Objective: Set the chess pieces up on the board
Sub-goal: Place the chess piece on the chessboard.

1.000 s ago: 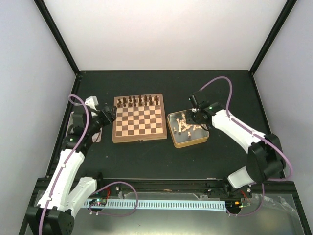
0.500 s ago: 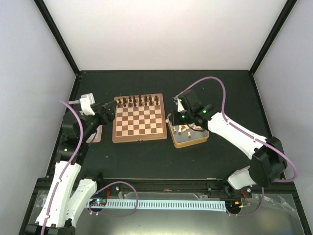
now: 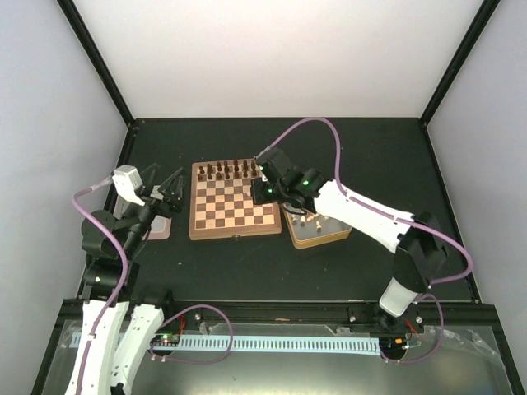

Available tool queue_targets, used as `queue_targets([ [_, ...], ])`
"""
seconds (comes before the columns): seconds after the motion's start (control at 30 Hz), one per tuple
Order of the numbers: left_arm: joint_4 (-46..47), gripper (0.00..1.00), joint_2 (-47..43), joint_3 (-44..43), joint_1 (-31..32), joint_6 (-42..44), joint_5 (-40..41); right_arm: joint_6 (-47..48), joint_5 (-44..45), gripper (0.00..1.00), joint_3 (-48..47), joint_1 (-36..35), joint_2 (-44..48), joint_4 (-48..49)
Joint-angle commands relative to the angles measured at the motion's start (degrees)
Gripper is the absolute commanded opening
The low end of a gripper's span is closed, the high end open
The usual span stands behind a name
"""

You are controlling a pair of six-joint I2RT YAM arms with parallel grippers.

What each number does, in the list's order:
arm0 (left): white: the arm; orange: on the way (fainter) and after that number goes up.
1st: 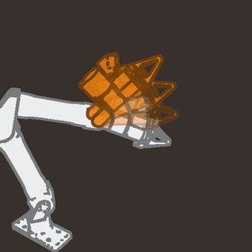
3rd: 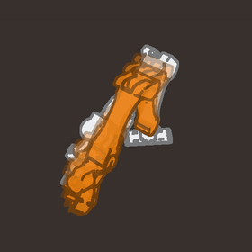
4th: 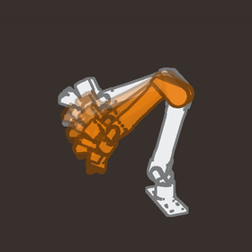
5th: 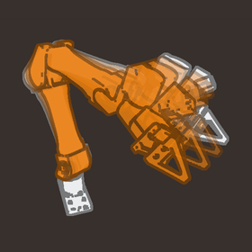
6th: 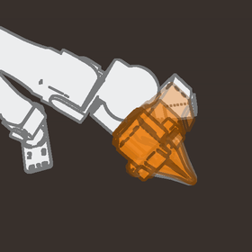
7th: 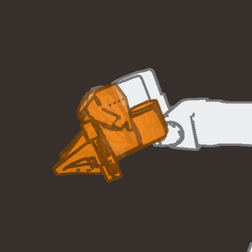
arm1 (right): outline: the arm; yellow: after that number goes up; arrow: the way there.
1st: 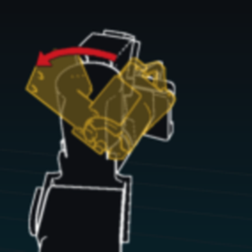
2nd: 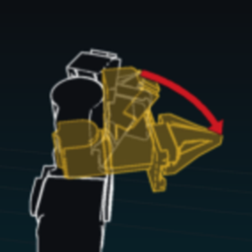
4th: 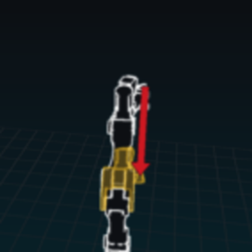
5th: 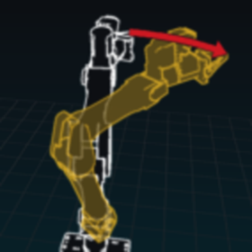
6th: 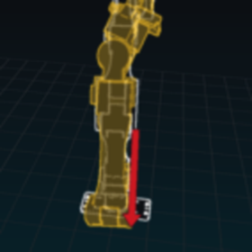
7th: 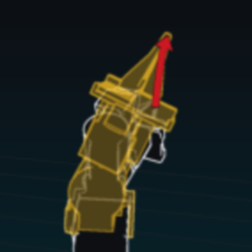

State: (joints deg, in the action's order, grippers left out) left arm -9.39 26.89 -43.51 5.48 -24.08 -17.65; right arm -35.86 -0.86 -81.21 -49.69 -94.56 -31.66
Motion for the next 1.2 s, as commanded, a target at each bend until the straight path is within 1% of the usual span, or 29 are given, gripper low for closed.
queue_targets([
  [0.0,-0.16,0.89,-1.18,-2.2,0.19,5.08,2.21,-2.25,9.41,0.03,-3.02,-1.68,-3.64,-2.54],
  [0.17,0.95,0.92,-1.03,-1.53,0.18,5.68,3.31,-4.6,13.21,0.03,-4.56,-2.42,-7.61,-5.1],
  [0.3,1.53,0.94,-0.89,-0.24,0.14,4.87,7.15,-6.74,13.66,0.01,-5.77,-2.59,-11.27,-7.23],
  [0.4,1.02,0.95,-0.88,0.27,0.02,4.04,8.53,-7.65,12.81,0.01,-5.91,-2.83,-13.25,-7.21],
  [0.57,1.42,0.96,-0.71,0.74,-0.04,3.93,7.82,-7.21,9.44,0.01,-6.77,-3.56,-16.79,-7.34],
  [0.67,1.42,0.96,-0.45,0.82,-0.12,4.02,7.81,-6.59,9.31,0.02,-9.54,-4.19,-19.52,-9.51],
  [0.93,0.72,0.97,-1.37,1.12,-0.2,4.63,8.07,-5.37,13.71,0.02,-18.71,-6.29,-25.23,-18.6],
  [1.17,0.28,0.97,-2.34,1.41,-0.22,4.95,8.92,-4.24,15.31,0.03,-21.95,-7.6,-27.16,-24.34],
])
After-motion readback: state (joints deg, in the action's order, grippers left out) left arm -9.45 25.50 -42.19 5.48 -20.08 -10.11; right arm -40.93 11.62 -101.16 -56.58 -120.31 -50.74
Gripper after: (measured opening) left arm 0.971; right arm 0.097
